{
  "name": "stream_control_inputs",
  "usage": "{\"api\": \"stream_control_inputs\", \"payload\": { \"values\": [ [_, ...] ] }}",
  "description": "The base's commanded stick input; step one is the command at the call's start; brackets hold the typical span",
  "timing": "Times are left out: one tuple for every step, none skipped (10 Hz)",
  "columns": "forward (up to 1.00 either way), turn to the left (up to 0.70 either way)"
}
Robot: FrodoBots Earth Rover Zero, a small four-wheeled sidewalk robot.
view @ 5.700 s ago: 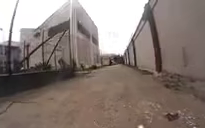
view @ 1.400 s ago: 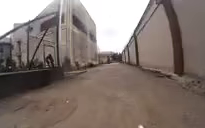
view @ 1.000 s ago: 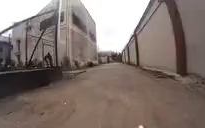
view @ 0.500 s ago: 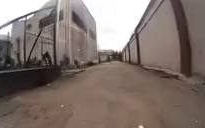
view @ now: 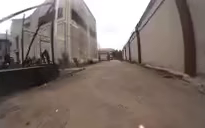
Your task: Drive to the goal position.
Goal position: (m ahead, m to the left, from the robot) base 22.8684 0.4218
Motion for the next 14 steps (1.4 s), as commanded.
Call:
{"api": "stream_control_inputs", "payload": {
  "values": [
    [0.30,0.00],
    [0.30,0.00],
    [0.30,0.00],
    [0.30,0.00],
    [0.30,0.00],
    [0.30,0.00],
    [0.30,0.00],
    [0.30,0.00],
    [0.30,0.00],
    [0.30,0.00],
    [0.30,0.00],
    [0.30,0.00],
    [0.30,0.00],
    [0.30,0.00]
  ]
}}
